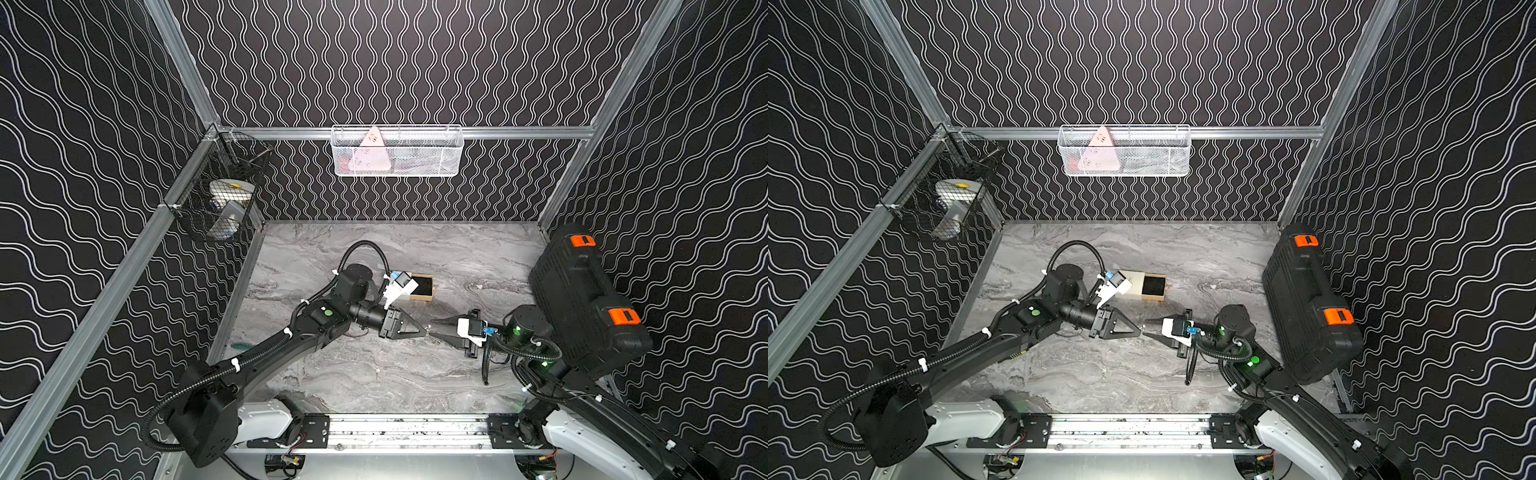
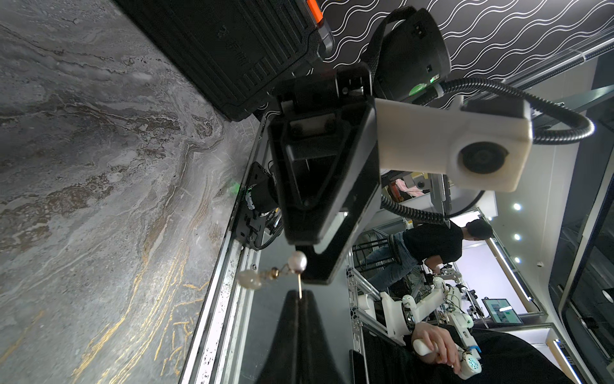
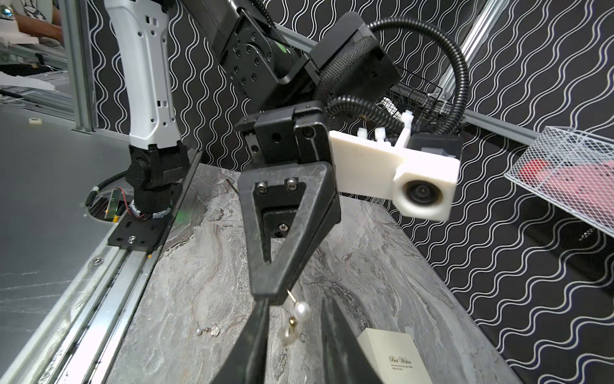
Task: Place the earrings into the drawer-style jewelry box
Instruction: Pick up the earring from the center of the board.
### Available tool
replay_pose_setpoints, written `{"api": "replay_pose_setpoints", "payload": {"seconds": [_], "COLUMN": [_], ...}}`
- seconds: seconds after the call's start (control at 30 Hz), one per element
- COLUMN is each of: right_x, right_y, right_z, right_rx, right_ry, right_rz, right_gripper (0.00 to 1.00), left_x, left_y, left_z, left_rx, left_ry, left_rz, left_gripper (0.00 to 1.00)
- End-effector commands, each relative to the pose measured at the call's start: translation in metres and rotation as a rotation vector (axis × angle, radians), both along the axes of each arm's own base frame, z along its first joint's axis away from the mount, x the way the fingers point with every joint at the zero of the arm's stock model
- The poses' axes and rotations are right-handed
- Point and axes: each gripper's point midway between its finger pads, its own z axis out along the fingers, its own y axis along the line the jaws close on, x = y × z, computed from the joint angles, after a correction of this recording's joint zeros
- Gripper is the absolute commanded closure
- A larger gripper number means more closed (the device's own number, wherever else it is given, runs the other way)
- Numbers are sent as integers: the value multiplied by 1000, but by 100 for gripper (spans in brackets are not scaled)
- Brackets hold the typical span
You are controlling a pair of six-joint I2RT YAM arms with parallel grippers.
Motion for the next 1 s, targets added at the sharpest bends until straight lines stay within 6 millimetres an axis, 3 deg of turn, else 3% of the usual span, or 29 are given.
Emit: {"api": "replay_pose_setpoints", "payload": {"seconds": [0.0,0.4,0.97], "right_x": [-8,-6,-6], "right_y": [1,4,0], "right_z": [-4,-5,-2], "right_rx": [-25,-47,-37], "right_ry": [-6,-8,-18], "right_rz": [47,64,36], "right_gripper": [71,71,81], "left_x": [-2,-4,-3], "left_y": [-1,-2,-2], "left_z": [10,10,11], "left_rx": [-33,-35,-38], "left_ry": [-18,-11,-12], "left_rz": [-25,-48,-46], "left_gripper": [100,100,100]}}
